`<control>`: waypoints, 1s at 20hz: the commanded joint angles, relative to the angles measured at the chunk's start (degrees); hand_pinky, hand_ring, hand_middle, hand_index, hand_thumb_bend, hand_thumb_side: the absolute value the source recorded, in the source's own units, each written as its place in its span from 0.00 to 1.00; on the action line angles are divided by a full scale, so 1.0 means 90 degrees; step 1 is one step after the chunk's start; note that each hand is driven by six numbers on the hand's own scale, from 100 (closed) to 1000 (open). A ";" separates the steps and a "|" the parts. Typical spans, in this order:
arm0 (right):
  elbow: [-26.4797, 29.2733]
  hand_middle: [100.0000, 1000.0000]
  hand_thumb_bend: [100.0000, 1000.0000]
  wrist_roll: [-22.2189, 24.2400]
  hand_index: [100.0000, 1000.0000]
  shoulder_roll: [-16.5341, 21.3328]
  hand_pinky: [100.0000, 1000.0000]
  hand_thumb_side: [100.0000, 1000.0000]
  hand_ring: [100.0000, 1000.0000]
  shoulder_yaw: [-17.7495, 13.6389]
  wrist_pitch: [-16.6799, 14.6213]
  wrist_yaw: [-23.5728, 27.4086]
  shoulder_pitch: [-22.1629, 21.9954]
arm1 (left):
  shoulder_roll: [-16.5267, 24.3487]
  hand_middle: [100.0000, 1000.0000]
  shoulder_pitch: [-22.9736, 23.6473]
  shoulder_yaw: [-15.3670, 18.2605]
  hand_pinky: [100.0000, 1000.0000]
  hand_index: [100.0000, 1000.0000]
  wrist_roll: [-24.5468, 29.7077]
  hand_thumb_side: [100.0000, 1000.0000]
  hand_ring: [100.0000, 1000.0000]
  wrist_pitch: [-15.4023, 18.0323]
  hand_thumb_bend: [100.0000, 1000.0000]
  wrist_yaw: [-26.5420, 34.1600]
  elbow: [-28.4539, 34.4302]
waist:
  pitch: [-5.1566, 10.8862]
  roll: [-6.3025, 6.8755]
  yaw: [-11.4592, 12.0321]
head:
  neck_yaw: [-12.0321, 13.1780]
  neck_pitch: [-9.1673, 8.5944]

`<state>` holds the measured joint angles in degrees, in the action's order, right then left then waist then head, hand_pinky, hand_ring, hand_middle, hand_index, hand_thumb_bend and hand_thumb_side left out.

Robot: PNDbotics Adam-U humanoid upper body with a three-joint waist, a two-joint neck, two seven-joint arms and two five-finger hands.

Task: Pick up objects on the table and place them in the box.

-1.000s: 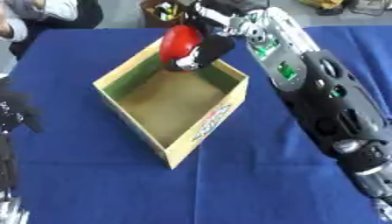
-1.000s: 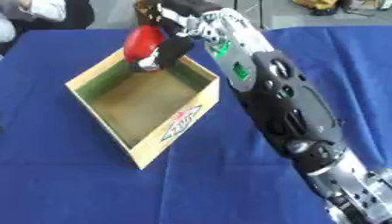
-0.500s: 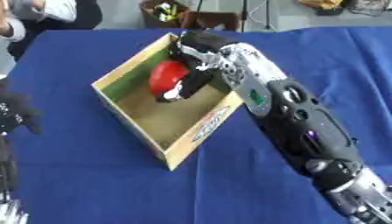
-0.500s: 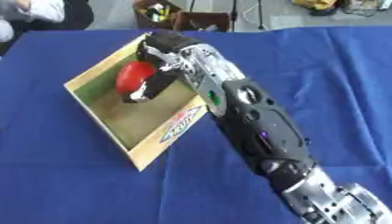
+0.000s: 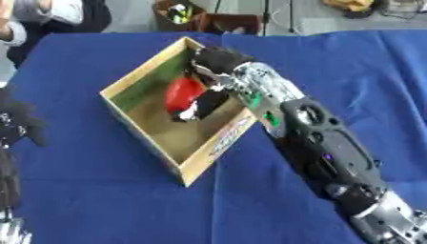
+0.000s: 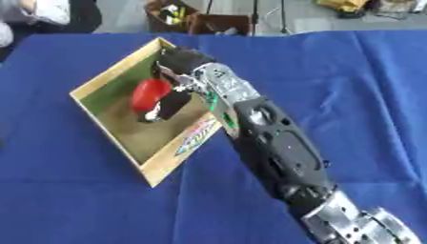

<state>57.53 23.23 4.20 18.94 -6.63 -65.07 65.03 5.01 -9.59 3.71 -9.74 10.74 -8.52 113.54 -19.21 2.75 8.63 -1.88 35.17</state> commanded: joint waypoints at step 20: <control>0.2369 0.60 0.51 -0.0221 0.81 0.0549 0.70 1.00 0.67 -0.0588 0.0790 0.1615 0.0197 | 0.0055 0.47 -0.0016 -0.0013 0.22 0.75 0.0034 0.90 0.41 -0.0021 0.00 0.0013 0.0117 | 0.0155 0.0036 -0.0076 | 0.0174 0.0004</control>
<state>75.85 22.17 7.86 14.52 -0.64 -52.76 65.36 5.01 -9.56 3.70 -9.57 10.58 -8.38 113.54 -19.11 2.90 7.87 -0.60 35.18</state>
